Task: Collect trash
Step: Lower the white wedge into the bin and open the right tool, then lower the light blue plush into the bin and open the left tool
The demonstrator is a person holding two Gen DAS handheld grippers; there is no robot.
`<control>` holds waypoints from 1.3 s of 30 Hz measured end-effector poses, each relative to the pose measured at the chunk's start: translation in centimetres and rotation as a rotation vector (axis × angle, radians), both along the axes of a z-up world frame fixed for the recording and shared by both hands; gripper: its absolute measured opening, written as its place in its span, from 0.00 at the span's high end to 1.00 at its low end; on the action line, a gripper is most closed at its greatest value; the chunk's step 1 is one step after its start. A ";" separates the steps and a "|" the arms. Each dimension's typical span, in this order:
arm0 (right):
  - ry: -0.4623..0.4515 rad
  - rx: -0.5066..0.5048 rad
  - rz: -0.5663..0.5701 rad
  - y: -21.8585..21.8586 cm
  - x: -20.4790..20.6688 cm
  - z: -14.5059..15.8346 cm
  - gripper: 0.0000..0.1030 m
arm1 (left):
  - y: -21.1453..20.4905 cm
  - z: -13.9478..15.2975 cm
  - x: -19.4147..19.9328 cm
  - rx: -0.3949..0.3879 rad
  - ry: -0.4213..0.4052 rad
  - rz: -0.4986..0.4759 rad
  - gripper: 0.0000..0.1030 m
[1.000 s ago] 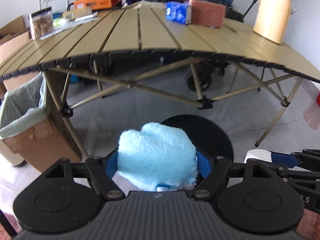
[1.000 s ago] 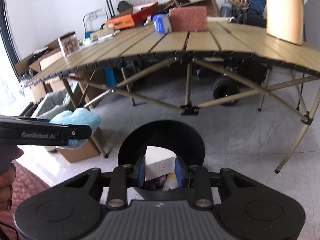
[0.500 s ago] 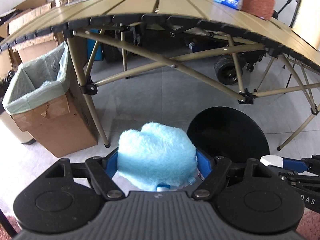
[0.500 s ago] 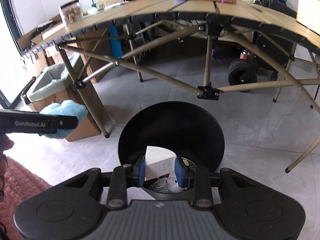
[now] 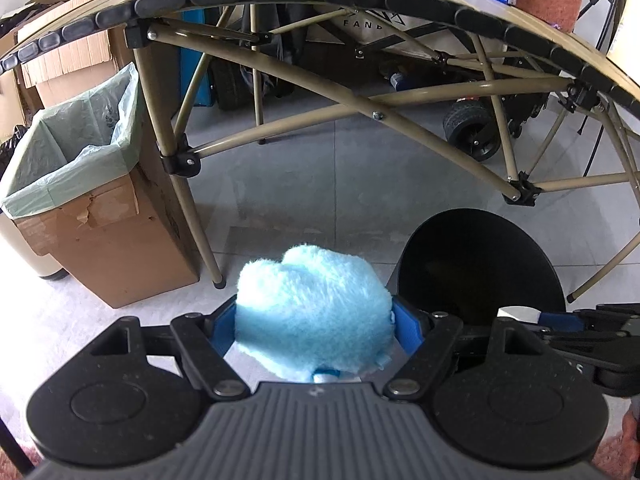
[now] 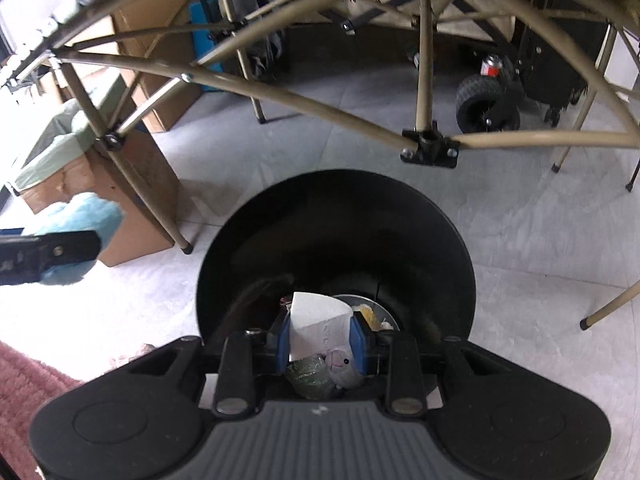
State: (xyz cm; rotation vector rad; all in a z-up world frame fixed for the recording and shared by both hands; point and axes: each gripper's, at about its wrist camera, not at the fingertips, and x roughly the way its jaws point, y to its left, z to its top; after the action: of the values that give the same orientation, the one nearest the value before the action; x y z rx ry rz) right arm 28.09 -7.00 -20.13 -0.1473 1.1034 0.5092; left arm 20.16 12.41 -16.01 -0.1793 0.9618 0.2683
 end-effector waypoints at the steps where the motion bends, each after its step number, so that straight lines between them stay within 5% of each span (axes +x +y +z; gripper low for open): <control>1: 0.007 -0.001 -0.004 0.1 0.2 -0.3 0.71 | 0.0 -0.1 0.0 0.000 0.001 0.001 0.25; 10: 0.020 0.008 -0.013 1.2 0.8 -1.1 0.63 | 0.0 -0.2 0.1 0.000 -0.001 0.003 0.25; 11: 0.017 0.007 -0.013 1.1 0.8 -1.0 0.60 | -0.1 -0.2 0.1 0.001 -0.004 -0.002 0.25; 13: 0.011 0.004 -0.026 0.9 0.9 -0.9 0.35 | -0.3 -0.1 0.2 0.000 -0.009 -0.009 0.25; 15: 0.002 -0.001 -0.042 0.6 1.0 -0.8 0.26 | -0.4 -0.1 0.2 0.000 -0.009 -0.009 0.25; 24: -0.002 0.000 -0.033 0.4 0.9 -0.7 0.00 | -0.7 -0.2 0.3 0.002 -0.004 -0.016 0.25; 39: -0.074 0.007 -0.087 -3.0 0.1 1.8 0.00 | -3.4 0.3 0.6 -0.008 -0.022 -0.089 0.25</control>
State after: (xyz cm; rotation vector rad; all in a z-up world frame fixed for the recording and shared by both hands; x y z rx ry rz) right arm 28.23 -10.03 -18.32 -0.1112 1.0309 0.4267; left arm 20.76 9.02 -15.67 -0.1465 0.9467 0.1805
